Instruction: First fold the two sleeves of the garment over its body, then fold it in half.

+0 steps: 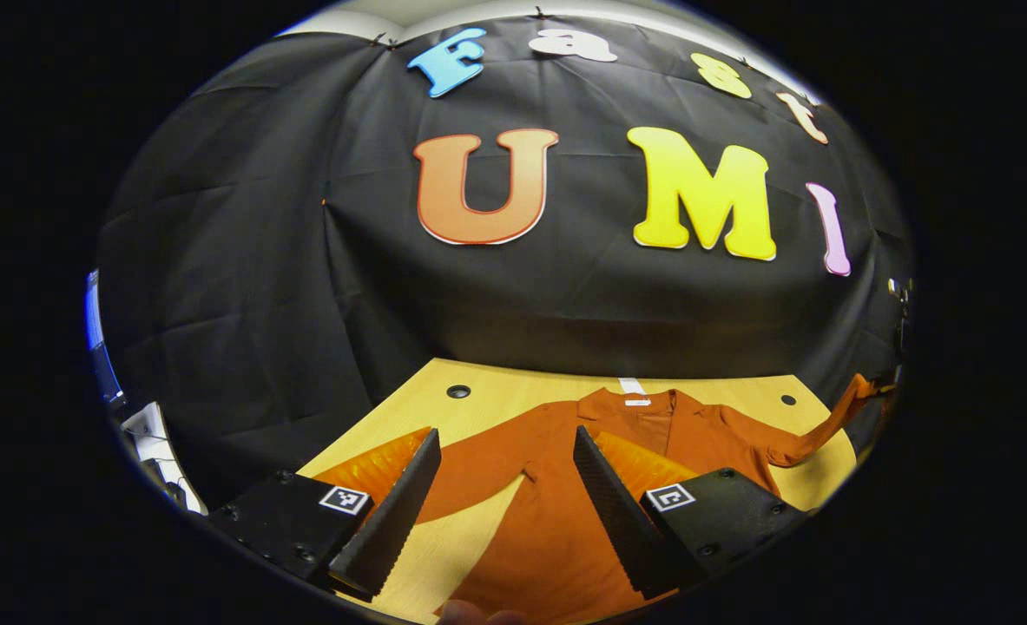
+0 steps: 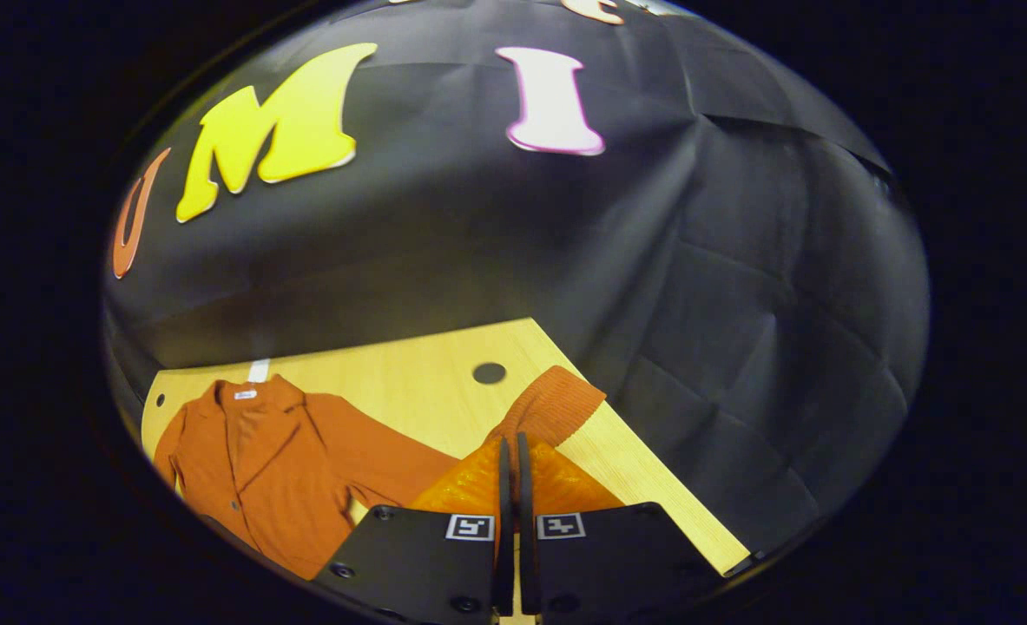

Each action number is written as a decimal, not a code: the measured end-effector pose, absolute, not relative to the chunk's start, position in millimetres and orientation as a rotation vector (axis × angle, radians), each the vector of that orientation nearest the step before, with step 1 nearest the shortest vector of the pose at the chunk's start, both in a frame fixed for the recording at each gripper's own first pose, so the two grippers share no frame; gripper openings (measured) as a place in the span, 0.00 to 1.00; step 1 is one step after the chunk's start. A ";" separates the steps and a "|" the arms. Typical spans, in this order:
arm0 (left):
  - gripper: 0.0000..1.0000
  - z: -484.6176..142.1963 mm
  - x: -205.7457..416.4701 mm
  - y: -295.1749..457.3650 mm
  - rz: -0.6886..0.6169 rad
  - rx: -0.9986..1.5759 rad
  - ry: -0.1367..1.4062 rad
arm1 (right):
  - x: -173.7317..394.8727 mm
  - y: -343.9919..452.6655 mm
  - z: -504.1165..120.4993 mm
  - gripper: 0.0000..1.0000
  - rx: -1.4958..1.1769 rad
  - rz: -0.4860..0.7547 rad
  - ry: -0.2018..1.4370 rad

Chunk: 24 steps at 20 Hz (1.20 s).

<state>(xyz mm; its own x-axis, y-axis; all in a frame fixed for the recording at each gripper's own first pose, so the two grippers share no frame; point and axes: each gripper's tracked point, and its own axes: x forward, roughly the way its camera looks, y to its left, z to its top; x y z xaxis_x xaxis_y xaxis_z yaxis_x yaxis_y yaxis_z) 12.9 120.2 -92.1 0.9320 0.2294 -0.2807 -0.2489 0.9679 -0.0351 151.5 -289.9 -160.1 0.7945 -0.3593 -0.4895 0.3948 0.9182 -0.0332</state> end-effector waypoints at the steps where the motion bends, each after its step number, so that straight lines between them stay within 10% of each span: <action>1: 1.00 -95.1 12.5 131.0 0.259 -0.084 0.281 | 162.9 -272.8 -148.5 0.03 0.062 -0.381 0.496; 12: 0.99 -106.8 0.3 201.2 0.327 -0.156 0.274 | 260.1 -63.1 -101.5 0.03 -0.020 -0.118 0.419; 24: 0.99 -119.6 -46.1 280.3 0.439 -0.189 0.294 | 275.4 166.9 -229.1 0.03 -0.025 0.114 0.580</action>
